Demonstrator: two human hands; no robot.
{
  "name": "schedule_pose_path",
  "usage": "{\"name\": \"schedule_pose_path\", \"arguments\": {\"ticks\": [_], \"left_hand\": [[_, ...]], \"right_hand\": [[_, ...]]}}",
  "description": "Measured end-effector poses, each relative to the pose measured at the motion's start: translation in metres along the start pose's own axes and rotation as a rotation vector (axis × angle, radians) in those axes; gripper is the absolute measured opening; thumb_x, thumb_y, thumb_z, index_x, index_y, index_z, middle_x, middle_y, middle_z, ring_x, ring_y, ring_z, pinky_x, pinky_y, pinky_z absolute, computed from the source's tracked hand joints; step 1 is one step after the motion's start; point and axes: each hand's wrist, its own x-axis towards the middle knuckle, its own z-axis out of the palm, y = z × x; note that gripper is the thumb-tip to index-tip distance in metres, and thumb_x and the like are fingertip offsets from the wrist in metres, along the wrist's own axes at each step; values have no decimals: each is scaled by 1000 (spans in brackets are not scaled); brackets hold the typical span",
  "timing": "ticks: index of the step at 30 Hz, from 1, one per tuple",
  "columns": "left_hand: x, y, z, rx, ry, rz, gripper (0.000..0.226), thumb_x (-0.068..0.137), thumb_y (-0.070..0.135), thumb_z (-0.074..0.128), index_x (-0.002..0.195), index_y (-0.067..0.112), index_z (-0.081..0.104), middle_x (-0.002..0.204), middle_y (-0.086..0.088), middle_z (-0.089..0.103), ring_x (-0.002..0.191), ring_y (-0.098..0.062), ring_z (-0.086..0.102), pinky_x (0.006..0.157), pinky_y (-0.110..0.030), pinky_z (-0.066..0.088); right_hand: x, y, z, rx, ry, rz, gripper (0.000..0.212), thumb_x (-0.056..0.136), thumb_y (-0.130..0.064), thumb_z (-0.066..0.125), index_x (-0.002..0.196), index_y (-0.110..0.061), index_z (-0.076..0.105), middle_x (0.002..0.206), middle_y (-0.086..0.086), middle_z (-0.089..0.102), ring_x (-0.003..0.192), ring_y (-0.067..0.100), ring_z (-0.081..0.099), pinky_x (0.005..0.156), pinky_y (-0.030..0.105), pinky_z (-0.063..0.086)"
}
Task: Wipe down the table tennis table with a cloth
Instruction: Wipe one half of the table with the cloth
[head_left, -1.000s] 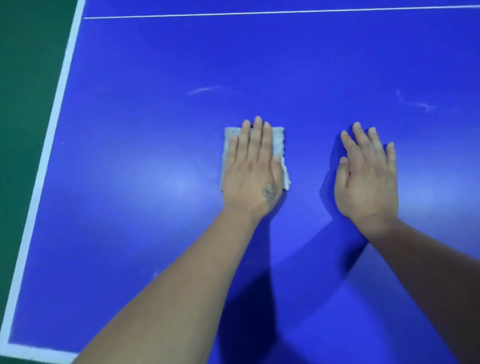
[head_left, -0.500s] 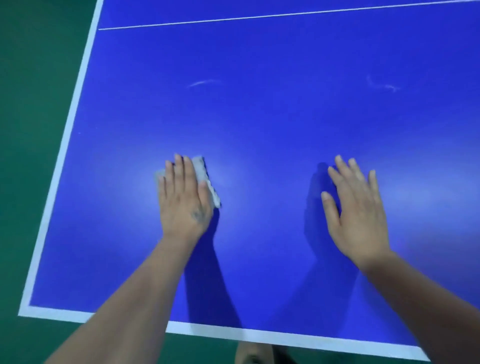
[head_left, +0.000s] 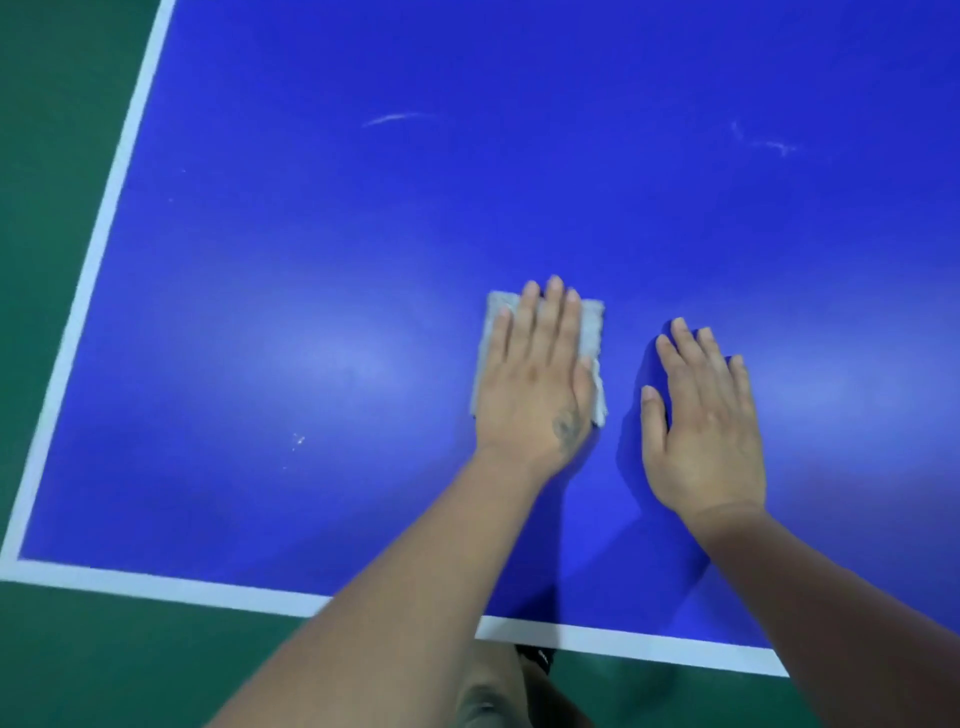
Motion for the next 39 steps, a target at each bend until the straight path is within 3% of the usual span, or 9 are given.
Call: {"name": "schedule_pose_path", "arguments": {"ticks": [3,9,16,21,25,28,31,39], "left_hand": [[-70,4,-4,-20,-48,7,63,116,38,24,172,12,12,181,-5,7,167,-24,-2,134,-49,11],[-190,-45,-12,22,-79,-263,64,115,36,23,172,11,9,181,-4,2,167,-23,0,134,-48,12],[-135,-145,-27,26,18,-619,65,114,39,16,170,7,19,178,-12,18,167,-28,8,134,-54,13],[-36,-149,-24,-55,34,-583,68,111,42,11,172,11,8,181,-7,5,167,-26,-3,135,-52,3],[-15,-112,-15,-20,51,-402,66,112,41,14,172,12,12,181,-6,8,167,-26,0,135,-50,4],[-48,-83,-11,4,34,-218,65,113,39,18,172,12,14,181,-6,10,167,-25,1,134,-49,6],[-100,-69,-11,-12,-23,-157,64,115,39,19,172,12,9,181,-4,4,167,-23,-5,135,-48,5],[-217,-144,-28,32,-45,-328,64,114,37,22,172,11,13,181,-4,6,167,-22,1,135,-51,14]], "right_hand": [[1,0,-1,8,-1,4,57,110,-34,33,161,-9,41,174,2,29,163,24,19,132,52,16],[1,0,-1,-5,-25,9,60,108,-36,30,160,-9,40,174,3,28,163,25,19,132,53,16],[0,-1,2,-8,-9,2,59,109,-35,31,160,-8,40,173,4,29,163,26,18,132,52,15],[-2,0,1,4,11,-2,58,109,-34,34,160,-7,40,173,4,30,163,26,20,132,52,14],[-2,-2,0,12,10,3,59,108,-34,33,160,-8,40,174,3,29,163,25,18,133,52,13],[-1,-3,-1,21,7,3,58,108,-35,33,160,-9,40,173,3,29,163,24,18,133,52,13],[-1,-5,-1,18,0,12,59,107,-36,31,159,-10,40,173,4,30,163,26,18,133,53,12],[18,-59,6,35,53,42,60,106,-39,38,155,-4,43,173,11,30,163,29,20,132,55,10]]}}
